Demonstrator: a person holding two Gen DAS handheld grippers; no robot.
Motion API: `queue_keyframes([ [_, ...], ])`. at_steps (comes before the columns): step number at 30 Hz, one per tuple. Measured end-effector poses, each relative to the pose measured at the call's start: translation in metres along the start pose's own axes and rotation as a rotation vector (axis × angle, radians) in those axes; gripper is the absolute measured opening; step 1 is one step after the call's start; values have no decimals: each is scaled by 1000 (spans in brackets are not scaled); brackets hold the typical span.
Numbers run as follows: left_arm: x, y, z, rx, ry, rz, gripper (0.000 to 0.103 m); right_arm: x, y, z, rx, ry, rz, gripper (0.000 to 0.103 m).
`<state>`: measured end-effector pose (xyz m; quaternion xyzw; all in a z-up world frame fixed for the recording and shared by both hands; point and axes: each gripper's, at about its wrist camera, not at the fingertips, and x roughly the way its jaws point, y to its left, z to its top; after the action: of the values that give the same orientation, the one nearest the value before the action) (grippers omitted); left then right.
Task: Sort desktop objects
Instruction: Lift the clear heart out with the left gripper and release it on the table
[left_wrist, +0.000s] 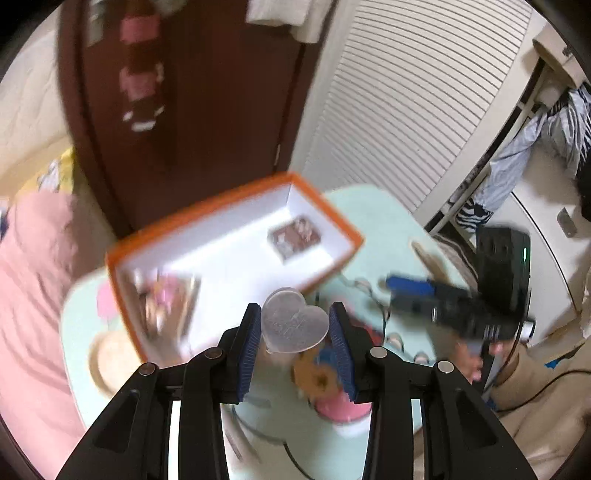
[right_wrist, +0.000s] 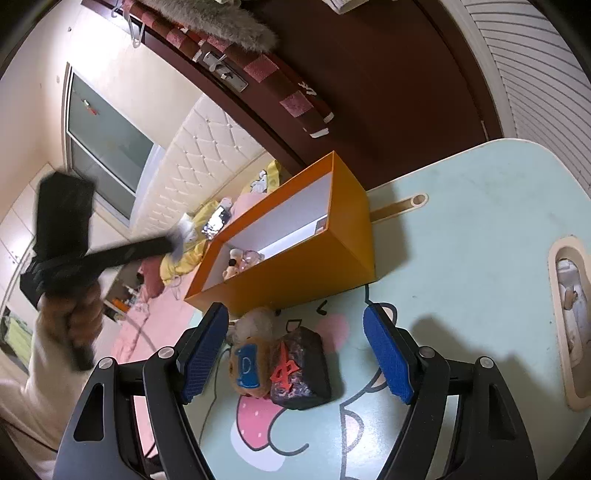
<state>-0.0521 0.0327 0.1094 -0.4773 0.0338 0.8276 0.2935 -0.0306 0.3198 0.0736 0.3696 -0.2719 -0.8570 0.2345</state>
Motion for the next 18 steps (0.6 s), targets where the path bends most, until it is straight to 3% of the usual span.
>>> queue_keyframes([
  [5,22,2,-59,-21,17,60,36,1,2,-2,-19,-5,-21,76],
  [11,34,13,-82,-71,-36,120,37,6,10,-4,-42,-1,-45,76],
  [12,33,13,-84,-72,-53,137,39,6,13,-4,-50,1,-53,76],
  [14,28,10,-86,-55,-107,161,63,7,18,-4,-68,6,-70,76],
  [18,13,6,-89,-23,-249,182,79,8,31,-2,-133,34,-117,76],
])
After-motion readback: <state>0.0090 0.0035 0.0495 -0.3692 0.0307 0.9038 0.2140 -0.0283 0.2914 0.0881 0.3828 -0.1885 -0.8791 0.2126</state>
